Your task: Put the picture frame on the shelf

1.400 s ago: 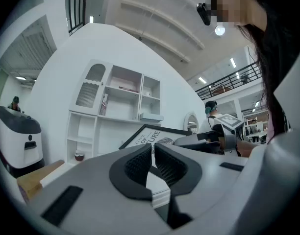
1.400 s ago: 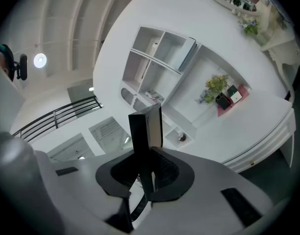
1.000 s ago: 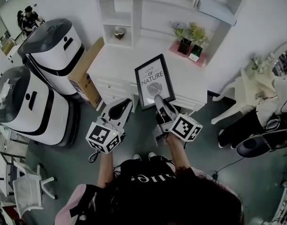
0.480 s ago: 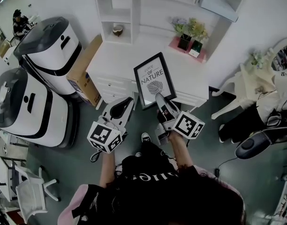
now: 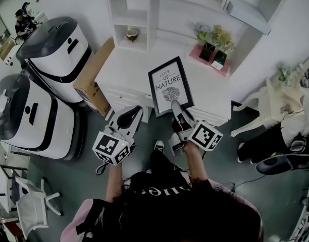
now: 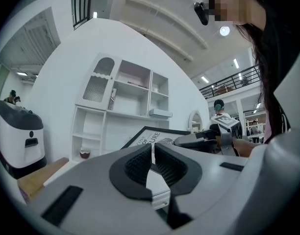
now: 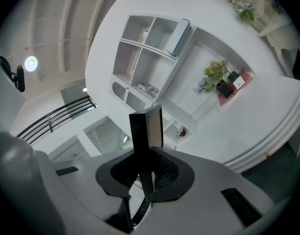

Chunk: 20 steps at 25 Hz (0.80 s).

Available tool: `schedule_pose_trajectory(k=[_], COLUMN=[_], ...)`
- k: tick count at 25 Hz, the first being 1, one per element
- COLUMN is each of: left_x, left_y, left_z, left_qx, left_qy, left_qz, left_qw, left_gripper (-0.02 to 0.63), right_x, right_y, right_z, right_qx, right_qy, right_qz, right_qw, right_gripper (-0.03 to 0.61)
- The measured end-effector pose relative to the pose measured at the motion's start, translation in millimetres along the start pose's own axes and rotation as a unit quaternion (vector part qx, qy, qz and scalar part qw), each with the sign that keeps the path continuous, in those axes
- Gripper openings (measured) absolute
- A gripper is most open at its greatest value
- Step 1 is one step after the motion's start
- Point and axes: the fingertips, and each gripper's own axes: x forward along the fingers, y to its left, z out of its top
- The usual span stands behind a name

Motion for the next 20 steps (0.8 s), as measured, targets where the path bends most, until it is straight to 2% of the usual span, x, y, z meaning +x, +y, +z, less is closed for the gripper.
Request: schedule_pose_trajectory(k=[8,12,16,20], left_x=[83.8,127.8,159.0,189.7], left_y=[62.7,85.8,105.6,117.9], left_z=[4.7,16.6,13.4,12.1], left_qx=[0.004,0.013,0.015,0.021], left_qy=[0.003,-0.001,0.004,0.005], left_qz=[0.005,0.004,0.006,0.002], left_qw=[1.0000,0.9999,0.9999,0.9998], left_gripper=[0.030,0.031,0.030,0.029], right_x=[74.1,110.5,134.0,153.7], right_y=[-44.5,-50.3,-53.6,-71.2], right_z=[55.4,96.2,125.4,144.8], right_qx=[-0.003,-0.001,0.005,0.003], right_qy=[0.007,-0.001,-0.012,-0.014], right_qz=[-0.008,0.025,0.060,0.060], right_qw=[1.000,1.000,0.998,0.998], right_gripper=[0.084,0.084,0.084,0.084])
